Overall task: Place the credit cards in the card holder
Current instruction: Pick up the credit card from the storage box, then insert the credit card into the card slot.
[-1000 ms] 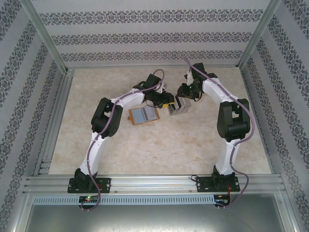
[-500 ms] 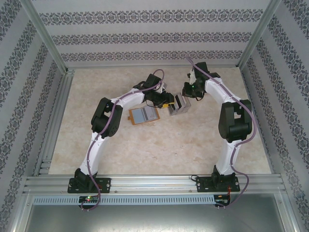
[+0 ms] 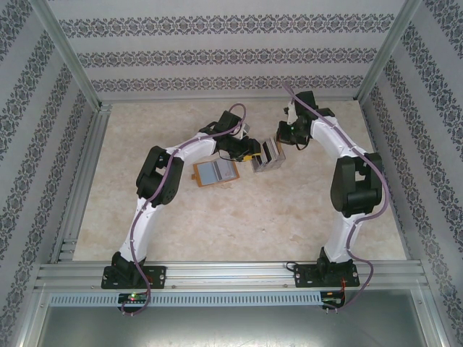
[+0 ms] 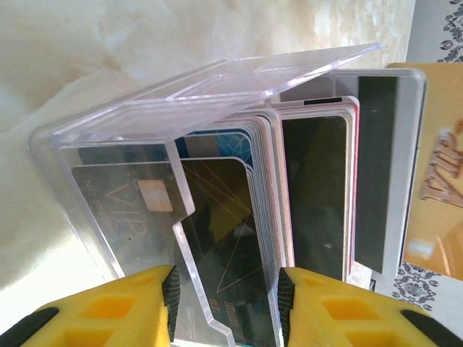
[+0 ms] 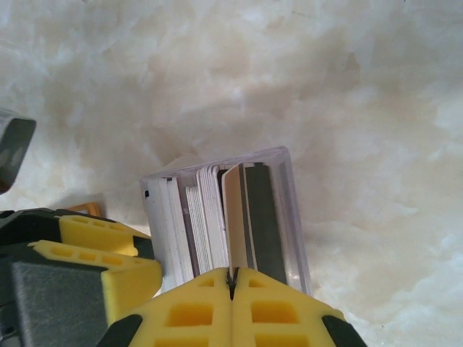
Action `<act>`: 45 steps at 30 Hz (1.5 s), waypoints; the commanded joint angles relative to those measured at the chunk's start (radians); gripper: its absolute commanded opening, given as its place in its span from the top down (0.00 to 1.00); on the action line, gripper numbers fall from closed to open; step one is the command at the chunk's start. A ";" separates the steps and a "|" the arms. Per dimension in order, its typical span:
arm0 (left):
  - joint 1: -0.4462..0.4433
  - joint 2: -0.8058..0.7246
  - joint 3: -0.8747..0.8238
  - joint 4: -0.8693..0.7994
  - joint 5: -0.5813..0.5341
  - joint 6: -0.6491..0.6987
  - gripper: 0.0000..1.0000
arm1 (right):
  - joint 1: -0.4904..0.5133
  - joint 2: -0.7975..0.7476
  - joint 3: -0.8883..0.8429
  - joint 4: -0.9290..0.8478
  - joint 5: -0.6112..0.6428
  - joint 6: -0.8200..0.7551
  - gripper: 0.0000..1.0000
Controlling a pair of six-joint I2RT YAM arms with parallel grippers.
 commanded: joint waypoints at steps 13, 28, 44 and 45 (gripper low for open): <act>0.023 -0.153 -0.134 0.204 -0.002 -0.017 0.57 | -0.012 -0.182 -0.104 0.057 0.013 -0.007 0.97; 0.106 -0.335 -0.374 0.416 0.101 -0.030 0.58 | -0.030 -0.284 -0.191 0.210 -0.229 0.044 0.97; 0.154 -0.374 -0.411 0.567 0.285 -0.087 0.59 | -0.031 -0.197 -0.205 0.370 -0.589 0.136 0.96; 0.156 -0.375 -0.419 0.589 0.291 -0.102 0.60 | -0.031 -0.194 -0.205 0.369 -0.593 0.135 0.96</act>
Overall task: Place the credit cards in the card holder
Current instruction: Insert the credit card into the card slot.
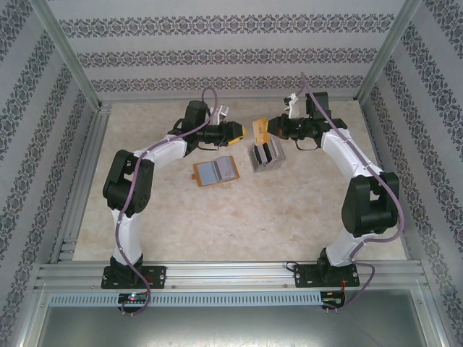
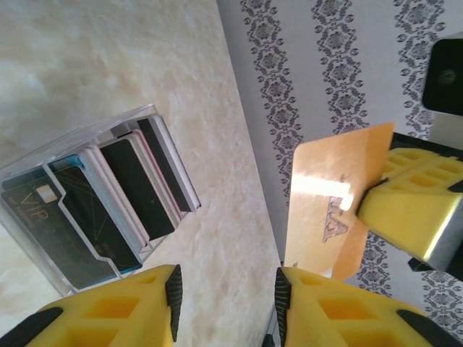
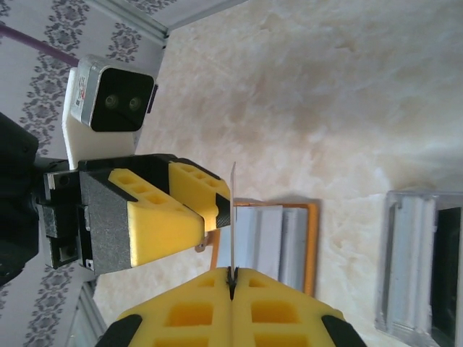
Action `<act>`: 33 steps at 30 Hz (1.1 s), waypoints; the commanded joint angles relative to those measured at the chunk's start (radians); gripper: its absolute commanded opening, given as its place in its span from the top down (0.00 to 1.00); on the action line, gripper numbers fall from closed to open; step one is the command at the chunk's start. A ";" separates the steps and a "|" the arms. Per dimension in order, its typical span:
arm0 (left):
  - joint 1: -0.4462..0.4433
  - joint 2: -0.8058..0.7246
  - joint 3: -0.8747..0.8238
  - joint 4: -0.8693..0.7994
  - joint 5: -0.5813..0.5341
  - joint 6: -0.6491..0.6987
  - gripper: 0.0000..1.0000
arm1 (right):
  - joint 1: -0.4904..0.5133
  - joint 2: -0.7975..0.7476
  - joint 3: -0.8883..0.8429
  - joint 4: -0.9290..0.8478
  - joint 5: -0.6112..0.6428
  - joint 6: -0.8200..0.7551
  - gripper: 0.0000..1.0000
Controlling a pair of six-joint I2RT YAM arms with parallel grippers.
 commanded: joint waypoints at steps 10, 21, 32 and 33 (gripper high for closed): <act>0.019 -0.042 -0.037 0.229 0.101 -0.128 0.63 | -0.006 0.038 -0.010 0.067 -0.131 0.042 0.96; 0.013 -0.014 -0.015 0.286 0.123 -0.184 0.65 | -0.002 0.067 -0.013 0.127 -0.211 0.101 0.95; 0.001 0.001 0.007 0.289 0.129 -0.190 0.74 | 0.019 0.099 -0.010 0.142 -0.230 0.115 0.95; 0.001 0.003 0.008 0.289 0.129 -0.191 0.74 | 0.019 0.099 -0.010 0.143 -0.230 0.117 0.94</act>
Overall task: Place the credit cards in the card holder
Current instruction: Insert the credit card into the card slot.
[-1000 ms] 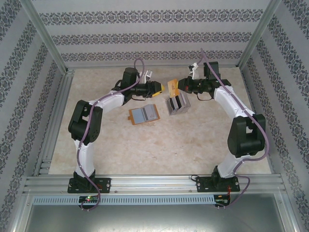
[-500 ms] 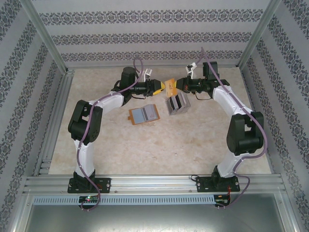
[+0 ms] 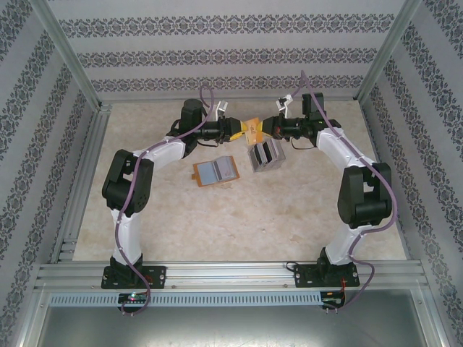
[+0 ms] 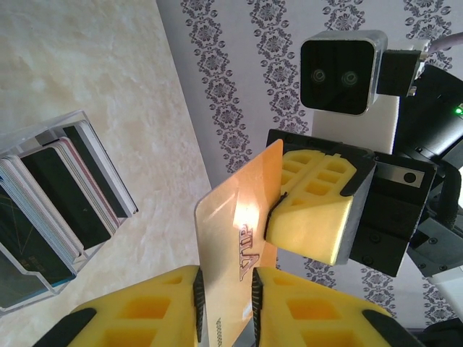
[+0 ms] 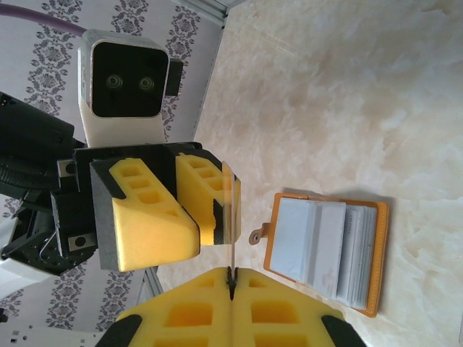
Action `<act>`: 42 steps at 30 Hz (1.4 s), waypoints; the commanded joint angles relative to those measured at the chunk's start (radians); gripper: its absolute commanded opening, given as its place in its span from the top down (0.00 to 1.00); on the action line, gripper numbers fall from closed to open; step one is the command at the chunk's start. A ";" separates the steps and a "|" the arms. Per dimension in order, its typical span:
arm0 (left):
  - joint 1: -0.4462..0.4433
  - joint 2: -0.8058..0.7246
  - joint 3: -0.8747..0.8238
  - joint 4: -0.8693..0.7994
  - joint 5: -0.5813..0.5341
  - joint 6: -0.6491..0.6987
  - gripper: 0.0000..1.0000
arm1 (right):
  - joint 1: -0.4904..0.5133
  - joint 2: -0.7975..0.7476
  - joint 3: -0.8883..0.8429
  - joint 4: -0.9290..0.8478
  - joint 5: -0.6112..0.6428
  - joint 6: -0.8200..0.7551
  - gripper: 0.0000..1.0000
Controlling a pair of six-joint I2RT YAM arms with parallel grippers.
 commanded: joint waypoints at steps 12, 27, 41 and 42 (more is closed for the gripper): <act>-0.019 0.035 0.071 0.093 0.039 -0.041 0.73 | 0.032 0.046 -0.004 0.031 -0.034 0.029 0.94; -0.020 0.052 0.083 0.084 0.035 -0.039 0.99 | 0.026 0.091 0.002 0.032 0.008 0.059 0.93; -0.020 0.061 0.067 -0.003 -0.054 -0.016 1.00 | 0.026 0.113 -0.034 0.015 0.081 0.028 0.84; -0.019 0.061 0.059 -0.001 -0.062 -0.017 1.00 | 0.026 0.117 -0.034 0.013 0.085 0.024 0.84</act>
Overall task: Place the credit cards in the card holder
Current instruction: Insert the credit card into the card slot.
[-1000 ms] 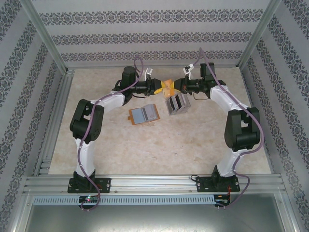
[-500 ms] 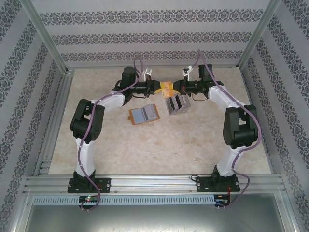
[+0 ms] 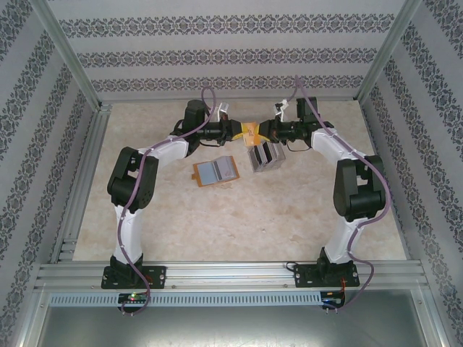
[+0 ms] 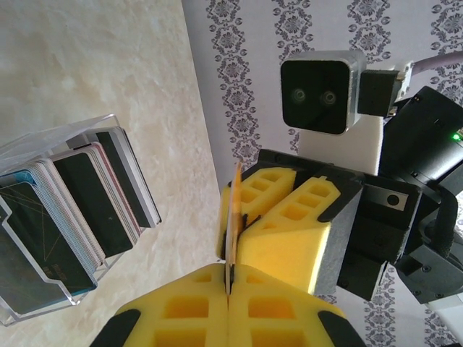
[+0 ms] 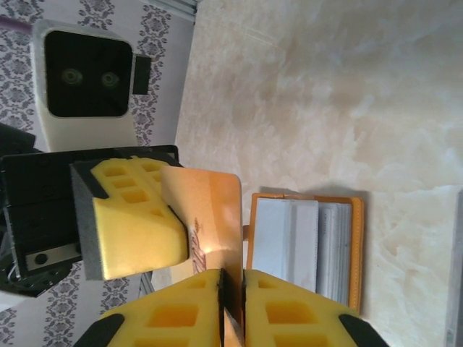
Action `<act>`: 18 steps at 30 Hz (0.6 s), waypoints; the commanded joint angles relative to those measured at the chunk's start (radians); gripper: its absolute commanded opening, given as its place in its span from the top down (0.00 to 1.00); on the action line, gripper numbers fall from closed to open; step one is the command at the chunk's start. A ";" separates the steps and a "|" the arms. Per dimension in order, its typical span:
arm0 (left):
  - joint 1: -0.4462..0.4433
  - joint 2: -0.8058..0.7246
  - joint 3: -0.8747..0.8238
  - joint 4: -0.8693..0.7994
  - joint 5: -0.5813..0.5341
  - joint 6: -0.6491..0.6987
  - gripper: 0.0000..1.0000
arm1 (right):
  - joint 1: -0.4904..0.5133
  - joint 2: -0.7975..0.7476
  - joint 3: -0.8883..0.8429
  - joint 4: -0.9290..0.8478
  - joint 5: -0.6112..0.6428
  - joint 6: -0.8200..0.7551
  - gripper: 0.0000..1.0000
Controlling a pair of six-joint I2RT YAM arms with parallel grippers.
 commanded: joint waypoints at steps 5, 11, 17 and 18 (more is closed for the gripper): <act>-0.014 -0.016 -0.046 0.039 -0.057 0.013 1.00 | 0.013 0.058 -0.017 -0.032 0.046 -0.043 0.78; -0.003 -0.070 -0.153 0.018 -0.114 0.029 1.00 | 0.015 0.079 -0.030 -0.028 0.066 -0.073 0.73; 0.033 -0.183 -0.291 -0.075 -0.191 0.099 1.00 | 0.022 0.101 -0.048 -0.001 0.086 -0.096 0.72; 0.037 -0.201 -0.310 -0.086 -0.200 0.108 1.00 | 0.024 0.097 -0.054 0.008 0.092 -0.099 0.72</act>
